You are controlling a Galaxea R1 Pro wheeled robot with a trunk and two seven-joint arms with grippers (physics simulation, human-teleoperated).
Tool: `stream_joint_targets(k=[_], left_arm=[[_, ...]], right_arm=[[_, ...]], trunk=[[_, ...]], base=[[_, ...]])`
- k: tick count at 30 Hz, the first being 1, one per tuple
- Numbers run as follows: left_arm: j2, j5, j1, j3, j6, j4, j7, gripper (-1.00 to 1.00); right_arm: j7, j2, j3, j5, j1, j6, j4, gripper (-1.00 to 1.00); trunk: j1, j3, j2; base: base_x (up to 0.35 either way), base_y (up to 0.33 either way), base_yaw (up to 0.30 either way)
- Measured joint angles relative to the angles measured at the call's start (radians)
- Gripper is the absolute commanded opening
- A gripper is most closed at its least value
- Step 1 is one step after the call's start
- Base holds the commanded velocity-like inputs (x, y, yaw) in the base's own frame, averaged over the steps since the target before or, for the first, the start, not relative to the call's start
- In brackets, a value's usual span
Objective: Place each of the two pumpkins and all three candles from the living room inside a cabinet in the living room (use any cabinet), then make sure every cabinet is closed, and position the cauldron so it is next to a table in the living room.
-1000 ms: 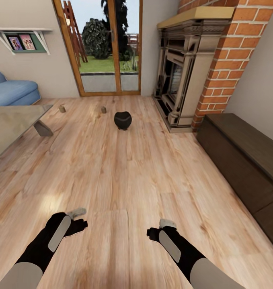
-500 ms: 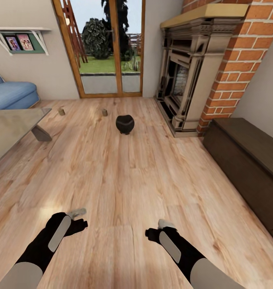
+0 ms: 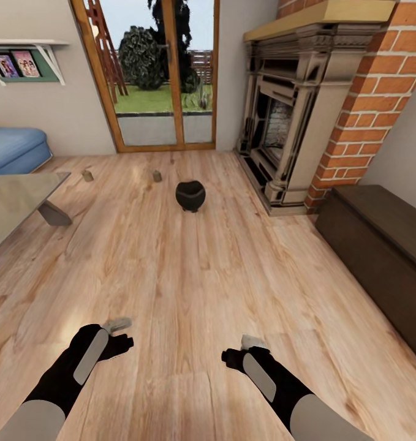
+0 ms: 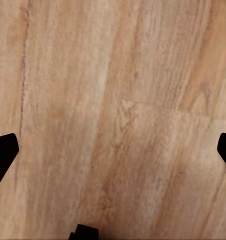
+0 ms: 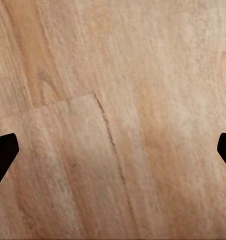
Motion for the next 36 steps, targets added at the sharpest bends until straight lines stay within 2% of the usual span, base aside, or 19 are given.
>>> stream_joint_targets(k=[9,18,36], left_arm=[[0.000,0.002,0.000,0.000,0.000,0.000,0.000,1.00],[-0.001,0.002,0.000,0.000,0.000,0.000,0.000,1.00],[0.000,0.005,0.000,0.000,0.000,0.000,0.001,1.00]], right_arm=[[0.001,0.000,0.000,-0.001,0.000,-0.002,0.000,1.00],[0.002,-0.001,0.000,0.001,0.000,-0.040,0.011,1.00],[0.003,0.001,0.001,0.004,0.000,-0.045,0.018,1.00]], trunk=[[0.000,0.000,0.000],[0.000,0.000,0.000],[0.000,0.000,0.000]], base=[[0.330,0.147,0.000],[0.329,0.134,0.000],[0.329,0.117,0.000]])
